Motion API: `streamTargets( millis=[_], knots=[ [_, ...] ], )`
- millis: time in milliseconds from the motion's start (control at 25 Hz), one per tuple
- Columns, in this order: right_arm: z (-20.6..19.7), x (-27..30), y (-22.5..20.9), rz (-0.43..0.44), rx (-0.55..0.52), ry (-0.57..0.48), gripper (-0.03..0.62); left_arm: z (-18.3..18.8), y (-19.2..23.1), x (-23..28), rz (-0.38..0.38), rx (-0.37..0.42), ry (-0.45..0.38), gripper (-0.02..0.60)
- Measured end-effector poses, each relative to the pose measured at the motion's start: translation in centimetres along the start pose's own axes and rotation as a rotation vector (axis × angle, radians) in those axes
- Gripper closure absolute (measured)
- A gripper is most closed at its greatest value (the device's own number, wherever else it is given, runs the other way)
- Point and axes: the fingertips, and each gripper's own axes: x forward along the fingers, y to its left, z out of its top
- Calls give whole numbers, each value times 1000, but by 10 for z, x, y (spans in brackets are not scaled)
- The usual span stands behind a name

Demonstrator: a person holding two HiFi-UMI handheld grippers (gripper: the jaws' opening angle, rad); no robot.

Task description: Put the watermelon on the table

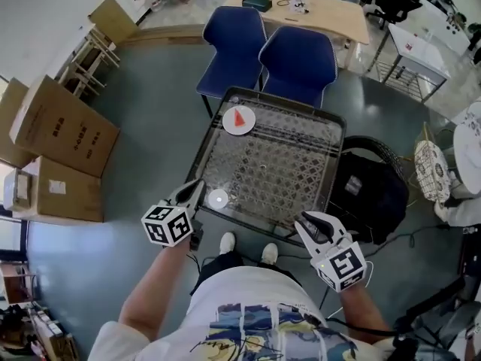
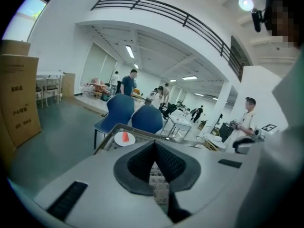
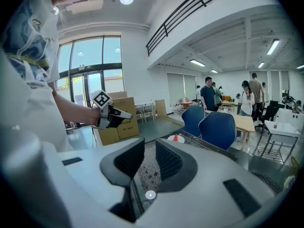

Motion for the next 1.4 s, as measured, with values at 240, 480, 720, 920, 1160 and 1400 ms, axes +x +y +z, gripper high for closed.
streamTargets(
  millis=[240,480,720,920,1160,1400],
  knots=[
    [7,4,21,25,-34,-10,516,-1,-68,-53,-178,119,4,572],
    [17,21,63,66,-63,5,520,-4,-115,-107,-364,190,23,572],
    [40,30,119,90,-120,-16,542,-11,-120,-166,-445,261,17,572],
    [52,39,163,64,-121,-15,551,-14,-105,-204,-476,241,-9,572],
    [59,43,215,58,-138,11,562,-28,-89,-240,-513,200,-3,572],
    [50,44,258,36,-139,17,566,-48,-81,-269,-565,234,23,572]
  ],
)
